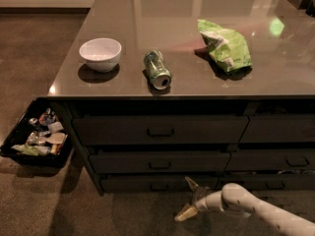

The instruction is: Open bottom drawer

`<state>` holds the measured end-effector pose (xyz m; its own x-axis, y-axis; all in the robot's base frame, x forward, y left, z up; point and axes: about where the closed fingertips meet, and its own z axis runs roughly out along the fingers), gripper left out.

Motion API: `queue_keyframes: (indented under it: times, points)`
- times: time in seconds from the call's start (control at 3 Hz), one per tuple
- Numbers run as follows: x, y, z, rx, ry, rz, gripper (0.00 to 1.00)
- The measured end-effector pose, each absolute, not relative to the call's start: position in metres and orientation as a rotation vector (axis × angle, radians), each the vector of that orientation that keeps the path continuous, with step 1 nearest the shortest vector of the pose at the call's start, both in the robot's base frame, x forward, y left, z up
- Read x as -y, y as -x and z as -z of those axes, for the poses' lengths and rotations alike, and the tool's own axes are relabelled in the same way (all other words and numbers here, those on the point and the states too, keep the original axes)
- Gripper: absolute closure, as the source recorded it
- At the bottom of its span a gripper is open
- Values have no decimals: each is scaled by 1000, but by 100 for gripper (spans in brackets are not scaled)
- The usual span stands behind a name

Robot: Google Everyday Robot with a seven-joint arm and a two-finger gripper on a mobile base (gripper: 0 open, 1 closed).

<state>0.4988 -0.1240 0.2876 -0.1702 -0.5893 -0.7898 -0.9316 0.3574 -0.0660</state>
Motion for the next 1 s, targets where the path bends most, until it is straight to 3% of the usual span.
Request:
queue_keyframes:
  times: [1.0]
  points:
    - [126, -568, -234, -1791, 1437, -416, 0]
